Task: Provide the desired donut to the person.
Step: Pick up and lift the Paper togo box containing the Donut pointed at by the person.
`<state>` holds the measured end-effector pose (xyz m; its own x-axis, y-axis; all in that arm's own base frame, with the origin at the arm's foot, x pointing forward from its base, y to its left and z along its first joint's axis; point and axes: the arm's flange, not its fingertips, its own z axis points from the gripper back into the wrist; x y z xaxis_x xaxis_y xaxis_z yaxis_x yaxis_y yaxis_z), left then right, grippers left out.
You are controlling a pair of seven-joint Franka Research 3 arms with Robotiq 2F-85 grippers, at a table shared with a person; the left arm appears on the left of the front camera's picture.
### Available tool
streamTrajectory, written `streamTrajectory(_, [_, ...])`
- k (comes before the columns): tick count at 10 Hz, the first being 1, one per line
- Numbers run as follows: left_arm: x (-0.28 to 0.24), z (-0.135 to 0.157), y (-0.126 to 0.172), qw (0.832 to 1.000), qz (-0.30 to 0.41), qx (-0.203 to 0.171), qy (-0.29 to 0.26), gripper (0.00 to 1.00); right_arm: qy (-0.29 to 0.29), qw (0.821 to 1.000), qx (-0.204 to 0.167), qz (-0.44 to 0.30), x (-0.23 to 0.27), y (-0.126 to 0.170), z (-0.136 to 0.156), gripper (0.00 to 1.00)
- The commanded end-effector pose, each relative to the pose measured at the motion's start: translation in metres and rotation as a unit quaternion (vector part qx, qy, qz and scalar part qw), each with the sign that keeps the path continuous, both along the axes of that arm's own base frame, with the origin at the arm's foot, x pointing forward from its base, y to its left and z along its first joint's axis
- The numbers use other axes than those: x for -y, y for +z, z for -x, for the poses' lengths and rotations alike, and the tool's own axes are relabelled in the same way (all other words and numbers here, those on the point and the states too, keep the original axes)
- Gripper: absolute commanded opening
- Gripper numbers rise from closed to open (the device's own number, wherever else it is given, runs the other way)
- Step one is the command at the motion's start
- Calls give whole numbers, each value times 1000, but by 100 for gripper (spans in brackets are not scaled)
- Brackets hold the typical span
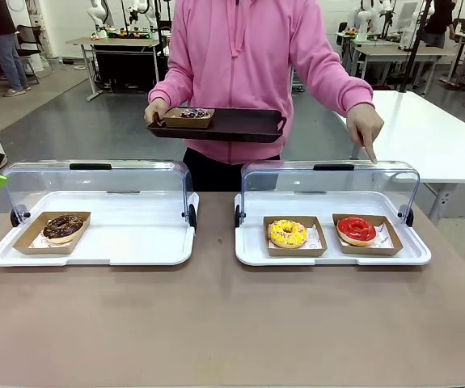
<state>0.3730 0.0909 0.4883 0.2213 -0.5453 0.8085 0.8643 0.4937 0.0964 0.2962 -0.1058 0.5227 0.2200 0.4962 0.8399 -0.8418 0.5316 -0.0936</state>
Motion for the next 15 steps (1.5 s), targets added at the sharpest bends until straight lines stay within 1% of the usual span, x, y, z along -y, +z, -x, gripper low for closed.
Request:
streamTrajectory(1, [0, 0, 0, 1000, 3, -1, 3, 100, 7, 1000, 9, -14, -1, -2, -3, 100])
streamTrajectory(4, [0, 0, 0, 1000, 3, -1, 3, 100, 7, 1000, 9, -14, -1, -2, -3, 100])
streamTrajectory(5, [0, 0, 0, 1000, 3, -1, 3, 100, 0, 1000, 0, 0, 0, 0, 0, 100])
streamTrajectory(6, [0, 0, 0, 1000, 3, -1, 3, 100, 63, 997, 0, 46, -29, 13, -14, 100])
streamTrajectory(7, [0, 0, 0, 1000, 3, -1, 3, 100, 104, 987, -38, 119, -51, 11, -29, 100])
streamTrajectory(8, [0, 0, 0, 1000, 3, -1, 3, 100, 132, 970, -57, 196, -68, 2, -41, 100])
streamTrajectory(9, [0, 0, 0, 1000, 3, -1, 3, 100, 154, 952, -67, 257, -79, -10, -50, 100])
streamTrajectory(10, [0, 0, 0, 1000, 3, -1, 3, 100, 130, 937, -71, 317, -85, -25, -60, 100])
streamTrajectory(11, [0, 0, 0, 1000, 3, -1, 3, 100, 161, 919, -83, 350, -85, -40, -65, 100])
streamTrajectory(12, [0, 0, 0, 1000, 3, -1, 3, 100, 204, 903, -82, 368, -81, -52, -64, 100])
streamTrajectory(13, [0, 0, 0, 1000, 3, -1, 3, 100, 217, 903, -70, 364, -72, -63, -63, 100])
streamTrajectory(14, [0, 0, 0, 1000, 3, -1, 3, 100, 235, 912, -44, 333, -64, -76, -69, 100])
streamTrajectory(15, [0, 0, 0, 1000, 3, -1, 3, 100, 233, 911, -17, 341, -58, -95, -81, 100])
